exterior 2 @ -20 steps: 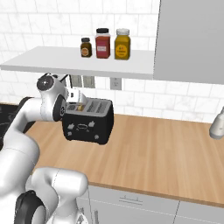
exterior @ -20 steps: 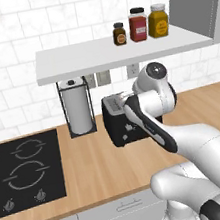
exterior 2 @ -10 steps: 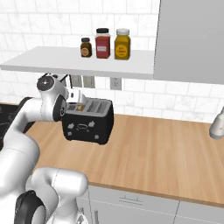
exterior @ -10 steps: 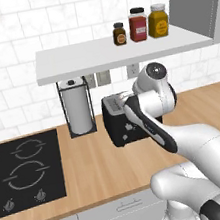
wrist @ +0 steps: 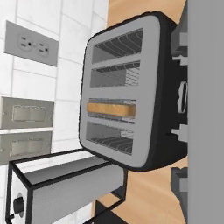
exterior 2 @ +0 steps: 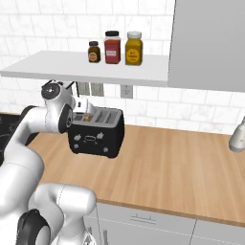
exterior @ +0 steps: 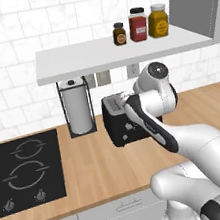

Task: Start the toaster. Once the lever pops up, take the bread to the plate on the dining counter.

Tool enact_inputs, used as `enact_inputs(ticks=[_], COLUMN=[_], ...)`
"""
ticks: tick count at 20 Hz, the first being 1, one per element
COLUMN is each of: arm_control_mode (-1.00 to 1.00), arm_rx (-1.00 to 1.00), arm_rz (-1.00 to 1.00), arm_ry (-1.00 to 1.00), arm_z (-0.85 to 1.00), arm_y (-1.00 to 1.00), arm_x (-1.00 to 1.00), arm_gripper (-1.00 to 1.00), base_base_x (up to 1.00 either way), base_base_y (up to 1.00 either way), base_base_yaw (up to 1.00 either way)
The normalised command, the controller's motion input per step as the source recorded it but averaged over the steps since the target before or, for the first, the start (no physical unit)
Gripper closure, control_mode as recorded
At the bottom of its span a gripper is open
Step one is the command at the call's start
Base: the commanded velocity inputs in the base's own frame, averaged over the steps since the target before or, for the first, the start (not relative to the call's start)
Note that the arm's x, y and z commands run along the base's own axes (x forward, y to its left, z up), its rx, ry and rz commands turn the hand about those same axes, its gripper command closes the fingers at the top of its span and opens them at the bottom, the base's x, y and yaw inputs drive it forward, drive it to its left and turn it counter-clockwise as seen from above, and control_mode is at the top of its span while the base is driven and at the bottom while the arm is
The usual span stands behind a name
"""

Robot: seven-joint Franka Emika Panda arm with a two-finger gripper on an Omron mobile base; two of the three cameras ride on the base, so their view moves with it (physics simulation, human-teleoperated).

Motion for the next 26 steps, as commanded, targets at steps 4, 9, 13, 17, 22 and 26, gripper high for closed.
enact_inputs(ticks=[4, 9, 13, 17, 22, 26], arm_control_mode=[-1.0, -1.0, -1.0, -1.0, -1.0, -1.0], arm_rx=[0.0, 0.0, 0.0, 0.0, 0.0, 0.0], arm_rz=[0.0, 0.0, 0.0, -0.01, -0.03, -0.07], arm_ry=[0.0, 0.0, 0.0, -0.03, -0.01, 0.0], arm_z=[0.0, 0.0, 0.0, 0.0, 0.0, 0.0], arm_y=[0.0, 0.0, 0.0, 0.0, 0.0, 0.0], arm_x=[-0.1, -0.18, -0.12, -0.14, -0.03, 0.0], arm_gripper=[-1.0, -1.0, -1.0, -1.0, -1.0, -1.0], base_base_x=[0.0, 0.0, 0.0, 0.0, 0.0, 0.0], base_base_y=[0.0, 0.0, 0.0, 0.0, 0.0, 0.0], base_base_yaw=[0.0, 0.0, 0.0, 0.0, 0.0, 0.0])
